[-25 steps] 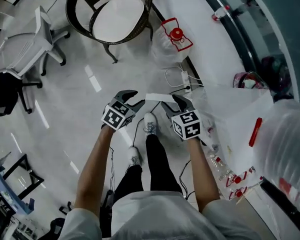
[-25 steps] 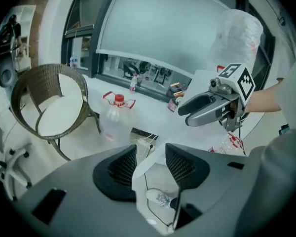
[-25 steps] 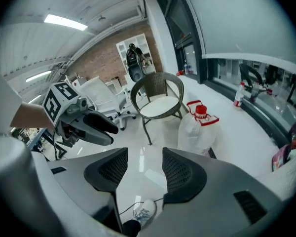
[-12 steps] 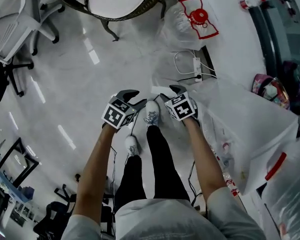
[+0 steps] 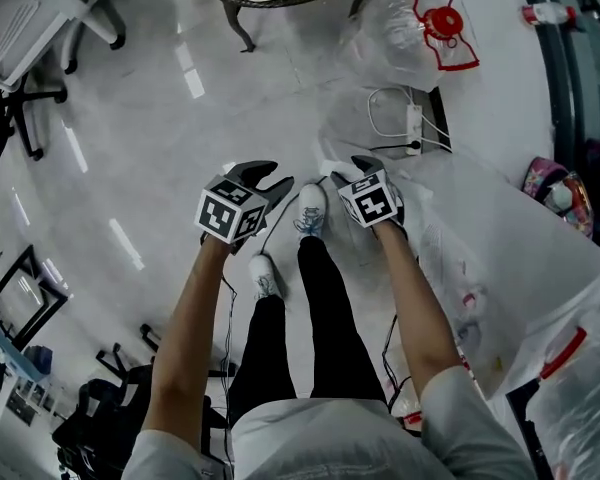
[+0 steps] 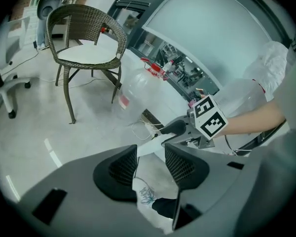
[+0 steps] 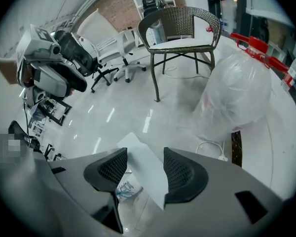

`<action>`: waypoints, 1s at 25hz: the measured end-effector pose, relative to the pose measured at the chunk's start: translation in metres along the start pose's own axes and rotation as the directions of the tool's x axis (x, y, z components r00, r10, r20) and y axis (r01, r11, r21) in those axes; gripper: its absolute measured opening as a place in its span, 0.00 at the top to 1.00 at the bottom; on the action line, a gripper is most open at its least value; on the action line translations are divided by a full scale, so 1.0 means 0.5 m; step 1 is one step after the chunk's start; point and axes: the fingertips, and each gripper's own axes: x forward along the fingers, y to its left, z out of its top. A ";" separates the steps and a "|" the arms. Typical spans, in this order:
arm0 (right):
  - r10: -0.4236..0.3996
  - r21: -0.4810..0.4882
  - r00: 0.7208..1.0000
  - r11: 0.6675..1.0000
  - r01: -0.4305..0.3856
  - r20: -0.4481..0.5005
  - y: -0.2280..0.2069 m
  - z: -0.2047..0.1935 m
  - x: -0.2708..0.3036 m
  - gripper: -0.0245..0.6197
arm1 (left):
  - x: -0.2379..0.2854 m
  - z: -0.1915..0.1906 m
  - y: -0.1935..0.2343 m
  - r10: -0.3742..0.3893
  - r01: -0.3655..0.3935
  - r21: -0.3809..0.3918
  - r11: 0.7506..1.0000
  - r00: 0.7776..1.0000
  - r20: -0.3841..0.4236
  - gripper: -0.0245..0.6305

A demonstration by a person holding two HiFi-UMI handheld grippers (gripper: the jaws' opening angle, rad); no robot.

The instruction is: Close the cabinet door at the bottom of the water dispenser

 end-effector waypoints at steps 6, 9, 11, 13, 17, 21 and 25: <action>-0.002 -0.017 1.000 1.000 0.002 -0.005 0.051 -0.028 -0.005 0.57 | -0.003 -0.040 -0.035 -0.035 0.035 -0.004 0.999 0.999 0.005 0.68; -0.021 -0.011 1.000 1.000 0.021 0.000 0.085 -0.069 -0.003 0.57 | -0.014 -0.076 -0.067 -0.056 0.056 0.019 0.998 0.998 0.024 0.69; -0.031 -0.012 0.999 0.999 0.031 0.011 0.119 -0.096 -0.005 0.57 | -0.025 -0.106 -0.089 -0.060 0.058 0.041 0.997 0.998 0.034 0.69; -0.058 -0.024 0.998 0.998 0.058 0.028 0.152 -0.125 -0.012 0.57 | -0.035 -0.144 -0.113 -0.064 0.061 0.065 0.996 0.997 0.045 0.69; -0.136 -0.050 0.990 0.989 0.139 0.046 0.202 -0.196 -0.035 0.56 | -0.060 -0.242 -0.146 -0.047 0.043 0.087 0.995 0.998 0.050 0.69; -0.156 -0.034 0.988 0.987 0.156 0.014 0.246 -0.310 -0.047 0.56 | -0.067 -0.346 -0.188 -0.012 0.011 0.024 1.000 0.998 0.066 0.70; -0.170 -0.041 0.983 0.985 0.168 -0.068 0.262 -0.468 -0.056 0.56 | -0.040 -0.419 -0.251 0.001 -0.001 0.001 1.000 0.998 0.070 0.70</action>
